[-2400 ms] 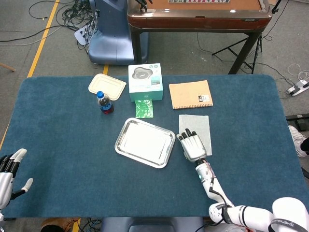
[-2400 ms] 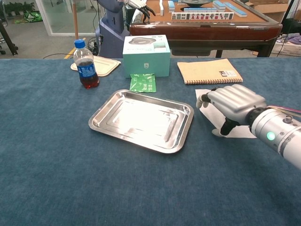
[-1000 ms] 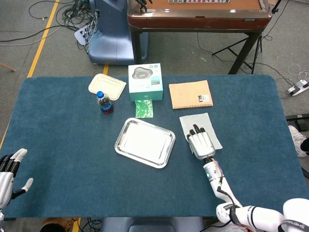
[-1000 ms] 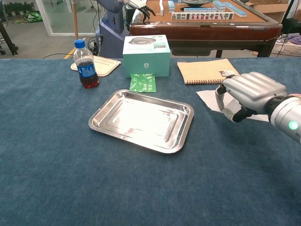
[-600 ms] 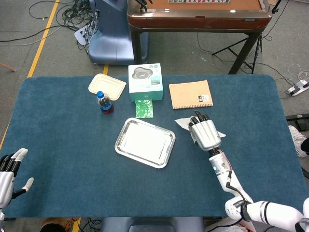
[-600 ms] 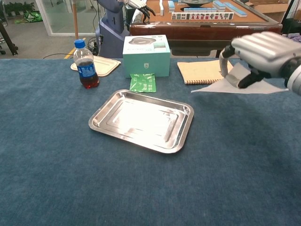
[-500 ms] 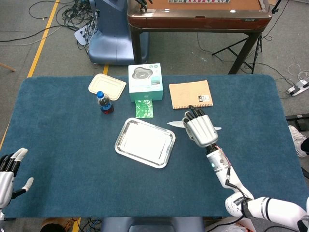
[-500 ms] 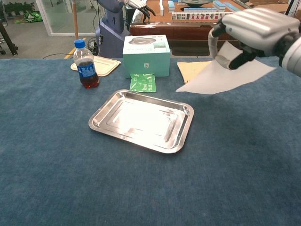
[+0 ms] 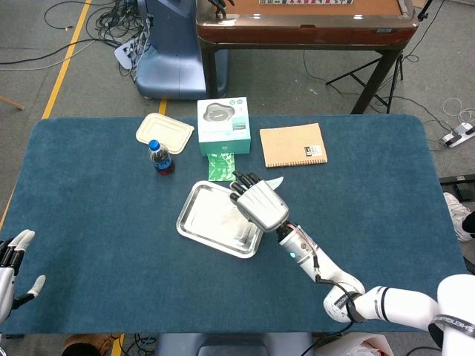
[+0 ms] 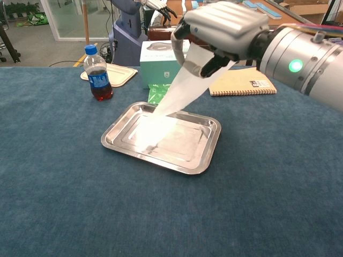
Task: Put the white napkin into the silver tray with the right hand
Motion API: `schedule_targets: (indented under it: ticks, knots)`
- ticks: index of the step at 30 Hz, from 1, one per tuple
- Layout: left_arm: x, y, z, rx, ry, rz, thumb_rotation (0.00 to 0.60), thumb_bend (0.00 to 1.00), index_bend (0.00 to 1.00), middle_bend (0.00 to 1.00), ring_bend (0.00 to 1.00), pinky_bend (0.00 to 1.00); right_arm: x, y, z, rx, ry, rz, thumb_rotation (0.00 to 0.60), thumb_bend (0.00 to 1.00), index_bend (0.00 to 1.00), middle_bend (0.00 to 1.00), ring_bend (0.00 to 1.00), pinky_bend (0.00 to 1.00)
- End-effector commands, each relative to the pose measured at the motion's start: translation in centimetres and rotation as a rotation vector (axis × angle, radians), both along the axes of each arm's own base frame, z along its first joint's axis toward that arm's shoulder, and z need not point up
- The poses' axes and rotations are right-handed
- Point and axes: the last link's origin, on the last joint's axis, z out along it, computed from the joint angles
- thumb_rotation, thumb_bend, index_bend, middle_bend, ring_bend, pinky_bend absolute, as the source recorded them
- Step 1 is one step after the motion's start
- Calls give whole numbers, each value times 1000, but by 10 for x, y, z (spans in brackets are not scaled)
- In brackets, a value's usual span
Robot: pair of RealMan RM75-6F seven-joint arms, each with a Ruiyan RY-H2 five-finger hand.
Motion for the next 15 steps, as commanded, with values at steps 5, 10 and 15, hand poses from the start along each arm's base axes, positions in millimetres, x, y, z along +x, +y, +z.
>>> schedule_targets:
  ticks: [5, 10, 15]
  knots:
    - [-1, -2, 1, 2, 1, 4, 600, 242, 100, 123, 120, 91, -8, 19, -32, 98, 51, 34, 600, 506, 558, 379, 163, 313]
    - [-2, -3, 2, 3, 1, 9, 600, 242, 100, 123, 120, 91, -15, 26, -47, 127, 86, 42, 600, 507, 558, 379, 163, 313]
    - [-3, -4, 2, 2, -1, 11, 600, 242, 99, 123, 120, 91, -21, 23, -53, 105, 108, 16, 600, 507, 558, 379, 163, 313]
